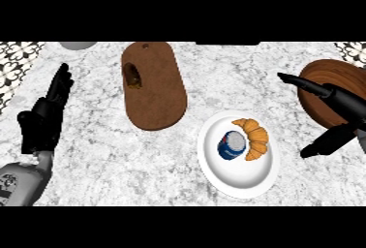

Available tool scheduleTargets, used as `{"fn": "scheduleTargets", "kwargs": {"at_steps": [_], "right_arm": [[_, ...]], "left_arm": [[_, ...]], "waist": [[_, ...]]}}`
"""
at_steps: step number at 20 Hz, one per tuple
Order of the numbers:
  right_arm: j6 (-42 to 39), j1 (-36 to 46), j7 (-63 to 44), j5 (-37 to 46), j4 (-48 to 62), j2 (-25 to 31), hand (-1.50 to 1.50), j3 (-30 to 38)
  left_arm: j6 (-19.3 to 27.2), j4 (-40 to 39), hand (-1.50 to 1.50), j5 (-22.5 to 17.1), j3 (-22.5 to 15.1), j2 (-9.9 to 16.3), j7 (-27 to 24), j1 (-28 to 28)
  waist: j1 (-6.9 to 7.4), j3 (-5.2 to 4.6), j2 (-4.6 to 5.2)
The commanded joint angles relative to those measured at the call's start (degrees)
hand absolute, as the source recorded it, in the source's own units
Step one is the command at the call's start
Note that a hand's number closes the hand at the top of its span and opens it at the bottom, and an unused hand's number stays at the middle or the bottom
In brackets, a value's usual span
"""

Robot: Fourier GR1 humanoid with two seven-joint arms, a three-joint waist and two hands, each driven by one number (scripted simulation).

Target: Pick the can from the plate and place it in the bowl

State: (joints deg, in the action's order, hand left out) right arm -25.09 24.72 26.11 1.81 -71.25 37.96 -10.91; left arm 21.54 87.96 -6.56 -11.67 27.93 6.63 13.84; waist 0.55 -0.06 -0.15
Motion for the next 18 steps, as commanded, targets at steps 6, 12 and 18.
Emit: {"fn": "scheduleTargets", "kwargs": {"at_steps": [6, 12, 18], "right_arm": [[-5.6, 8.5, -14.0, 7.0, -3.8, -5.5, -1.50, -7.0], [-6.6, 0.1, -14.0, 13.8, -10.4, -6.0, -1.50, -10.7], [-5.9, 3.4, -20.7, 22.0, -5.8, -10.9, -1.50, -15.1]], "left_arm": [[-2.1, -2.1, 0.00, 1.7, 1.5, -1.8, 0.2, 1.8], [-1.7, 4.3, 0.00, 3.9, 1.8, -2.5, 3.9, -1.6], [-3.7, 3.0, 0.00, 3.7, 3.9, -3.2, 2.1, -0.6]], "waist": [[-0.07, 0.03, 0.24], [-0.38, 0.07, 0.06], [-0.09, 0.06, 0.17]]}}
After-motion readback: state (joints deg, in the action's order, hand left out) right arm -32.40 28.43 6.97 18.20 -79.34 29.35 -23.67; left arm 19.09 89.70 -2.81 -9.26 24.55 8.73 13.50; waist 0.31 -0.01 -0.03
